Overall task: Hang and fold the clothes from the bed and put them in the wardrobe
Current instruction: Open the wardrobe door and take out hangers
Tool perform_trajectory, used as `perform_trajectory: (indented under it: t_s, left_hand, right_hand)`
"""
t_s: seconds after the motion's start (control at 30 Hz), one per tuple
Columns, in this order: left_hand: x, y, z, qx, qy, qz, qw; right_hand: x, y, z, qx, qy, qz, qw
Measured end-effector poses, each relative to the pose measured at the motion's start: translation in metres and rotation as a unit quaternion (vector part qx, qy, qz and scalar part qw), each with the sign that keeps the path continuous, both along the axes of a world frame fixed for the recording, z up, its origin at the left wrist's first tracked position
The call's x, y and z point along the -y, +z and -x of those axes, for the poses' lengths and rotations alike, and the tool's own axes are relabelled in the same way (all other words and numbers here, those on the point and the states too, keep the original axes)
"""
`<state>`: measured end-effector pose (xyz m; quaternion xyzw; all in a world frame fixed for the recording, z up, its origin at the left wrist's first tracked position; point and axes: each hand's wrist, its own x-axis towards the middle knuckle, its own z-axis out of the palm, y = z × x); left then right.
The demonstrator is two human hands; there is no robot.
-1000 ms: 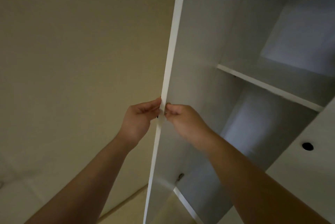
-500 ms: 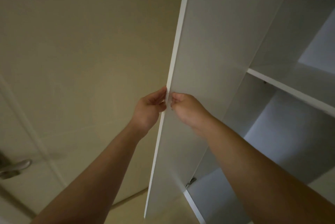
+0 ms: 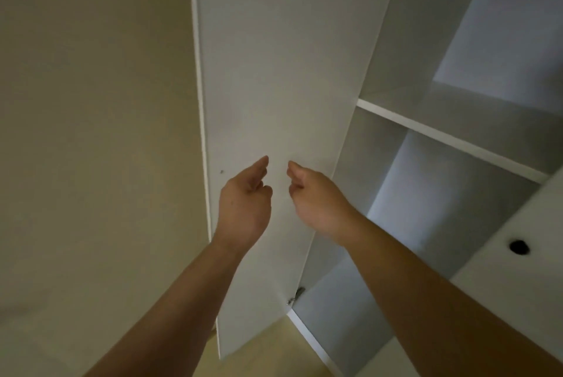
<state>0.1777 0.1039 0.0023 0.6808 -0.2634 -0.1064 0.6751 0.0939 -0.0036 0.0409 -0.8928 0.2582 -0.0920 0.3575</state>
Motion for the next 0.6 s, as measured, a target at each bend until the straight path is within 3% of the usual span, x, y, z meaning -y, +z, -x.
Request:
perform_trajectory:
  t_s: [0.27,0.4,0.53,0.6]
  left_hand:
    - [0.11,0.008,0.053,-0.038,-0.189,0.002,0.981]
    - [0.175,0.011,0.097,-0.052,-0.302,-0.014,0.952]
    - [0.235,0.015,0.14,-0.011,-0.425,-0.028,0.905]
    - [0.263,0.018,0.158,-0.042,-0.465,-0.026,0.884]
  right_hand:
    - [0.076,-0.018,0.099,0.035,-0.242,-0.02,0.969]
    - [0.094,-0.02,0.156,0.1,-0.399,-0.019,0.911]
    - [0.099,-0.024,0.206,0.136,-0.494,0.027,0.858]
    - [0.099,-0.025,0.224,0.158,-0.535,0.023,0.829]
